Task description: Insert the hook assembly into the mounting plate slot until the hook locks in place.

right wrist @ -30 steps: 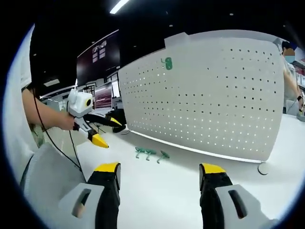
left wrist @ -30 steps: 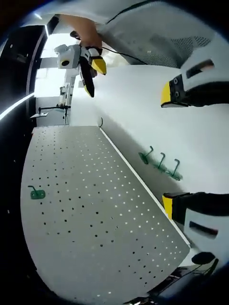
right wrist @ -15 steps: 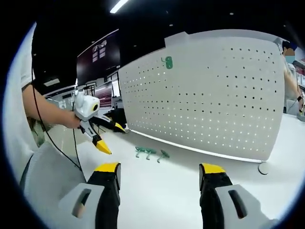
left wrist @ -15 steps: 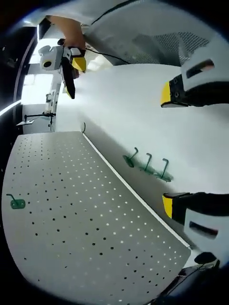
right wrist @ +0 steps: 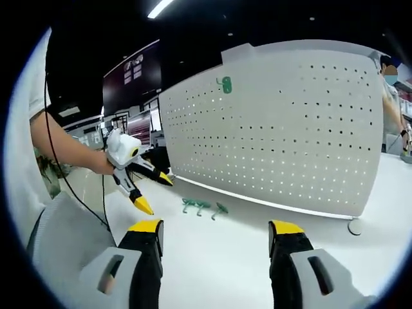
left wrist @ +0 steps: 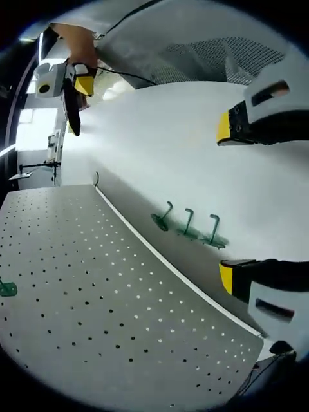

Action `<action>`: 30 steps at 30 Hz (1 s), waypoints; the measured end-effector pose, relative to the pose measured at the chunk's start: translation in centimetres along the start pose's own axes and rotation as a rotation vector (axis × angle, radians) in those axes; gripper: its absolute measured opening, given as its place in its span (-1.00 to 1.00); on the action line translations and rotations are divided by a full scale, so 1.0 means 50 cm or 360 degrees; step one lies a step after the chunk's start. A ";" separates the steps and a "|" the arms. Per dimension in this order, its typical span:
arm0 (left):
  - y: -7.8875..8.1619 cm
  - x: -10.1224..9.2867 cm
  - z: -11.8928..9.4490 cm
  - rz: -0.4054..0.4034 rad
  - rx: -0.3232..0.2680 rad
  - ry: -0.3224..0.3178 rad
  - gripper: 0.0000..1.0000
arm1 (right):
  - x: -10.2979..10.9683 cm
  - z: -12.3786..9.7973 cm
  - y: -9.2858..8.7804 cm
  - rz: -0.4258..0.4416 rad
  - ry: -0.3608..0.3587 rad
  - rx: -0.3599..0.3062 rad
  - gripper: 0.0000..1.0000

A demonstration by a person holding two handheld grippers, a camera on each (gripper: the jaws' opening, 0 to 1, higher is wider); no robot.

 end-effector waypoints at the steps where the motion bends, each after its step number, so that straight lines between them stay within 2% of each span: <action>1: -0.002 0.003 0.003 0.0013 0.0014 -0.0002 0.48 | 0.000 0.000 -0.002 -0.0009 0.0000 0.0009 0.29; 11: -0.008 0.028 0.023 0.0073 0.0118 -0.0036 0.45 | 0.003 0.001 -0.003 -0.0016 0.0007 0.0010 0.28; 15: -0.014 0.032 0.036 0.0088 0.0171 -0.0081 0.44 | 0.002 0.002 -0.002 -0.0007 0.0005 0.0006 0.28; 19: -0.013 0.044 0.046 0.0049 0.0188 -0.0091 0.44 | 0.001 0.001 -0.003 0.0000 0.0003 0.0004 0.28; 30: -0.025 0.046 0.063 0.0151 0.0293 -0.0173 0.41 | -0.003 -0.001 0.002 0.0016 -0.0009 -0.0011 0.27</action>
Point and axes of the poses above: the point that each gripper's makers call its tool centre point, and the gripper's own axes: z roughly forward along the fingers, x roughly to its left, y roughly out of its top, the point moved 1 cm from there along -z, roughly backward along the fingers, and after that the axes turned 7 degrees about -z, right-handed, at the moved point
